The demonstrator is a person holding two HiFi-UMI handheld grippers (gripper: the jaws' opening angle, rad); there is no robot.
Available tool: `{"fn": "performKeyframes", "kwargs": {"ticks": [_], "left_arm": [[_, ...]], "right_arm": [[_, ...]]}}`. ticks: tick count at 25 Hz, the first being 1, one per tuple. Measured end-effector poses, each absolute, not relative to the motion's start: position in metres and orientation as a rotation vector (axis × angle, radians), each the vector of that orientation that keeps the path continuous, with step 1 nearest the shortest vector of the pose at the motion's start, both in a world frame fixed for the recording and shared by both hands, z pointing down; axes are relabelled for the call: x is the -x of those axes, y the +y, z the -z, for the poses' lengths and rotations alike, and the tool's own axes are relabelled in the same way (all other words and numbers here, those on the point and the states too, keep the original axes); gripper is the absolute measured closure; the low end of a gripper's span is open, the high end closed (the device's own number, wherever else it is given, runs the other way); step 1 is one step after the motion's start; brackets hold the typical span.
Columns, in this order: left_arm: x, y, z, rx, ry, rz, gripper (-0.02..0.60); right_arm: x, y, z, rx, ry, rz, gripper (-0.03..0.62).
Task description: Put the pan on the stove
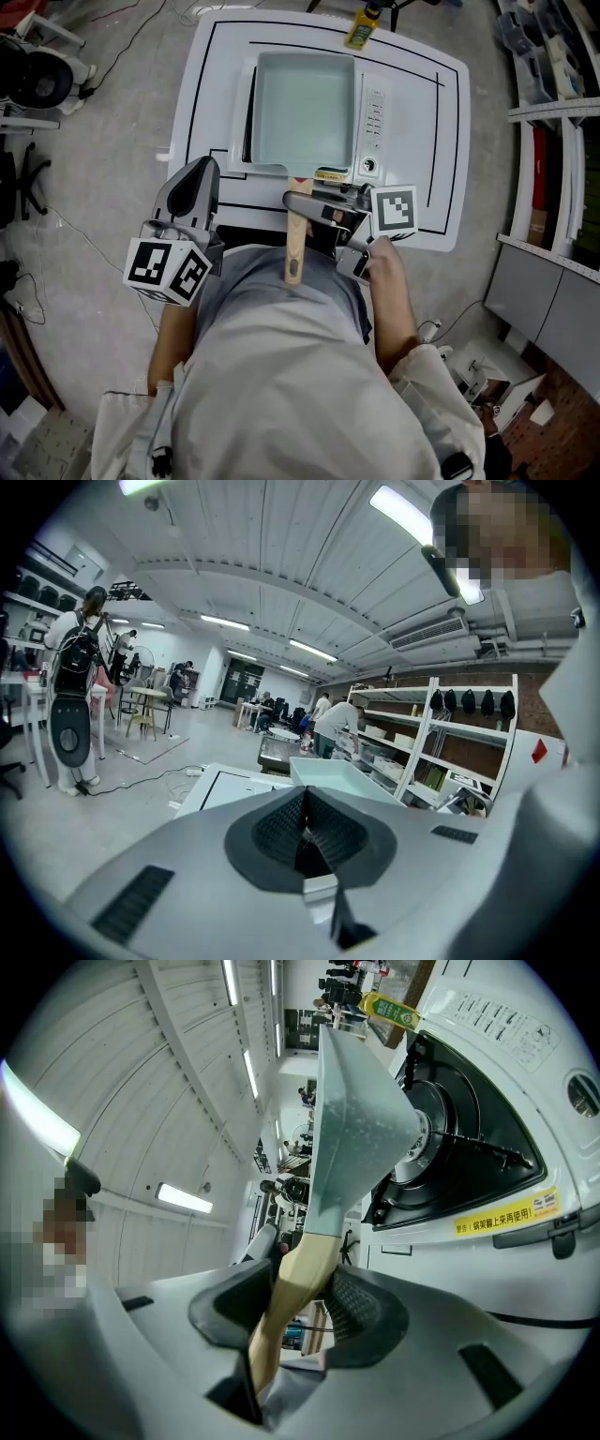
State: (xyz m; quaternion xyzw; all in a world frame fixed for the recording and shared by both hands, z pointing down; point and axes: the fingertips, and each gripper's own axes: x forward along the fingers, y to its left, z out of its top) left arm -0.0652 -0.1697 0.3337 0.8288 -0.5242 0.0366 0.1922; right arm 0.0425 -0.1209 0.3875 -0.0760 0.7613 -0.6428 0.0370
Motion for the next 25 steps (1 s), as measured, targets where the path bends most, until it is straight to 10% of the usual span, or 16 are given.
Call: {"fn": "performKeyframes", "kwargs": {"ticks": [25], "left_arm": [[0.068, -0.173, -0.339, -2.309, -1.476, -0.139, 0.574]], "right_arm": [[-0.04, -0.133, -0.415, 0.231, 2.267, 2.029, 0.413]]}}
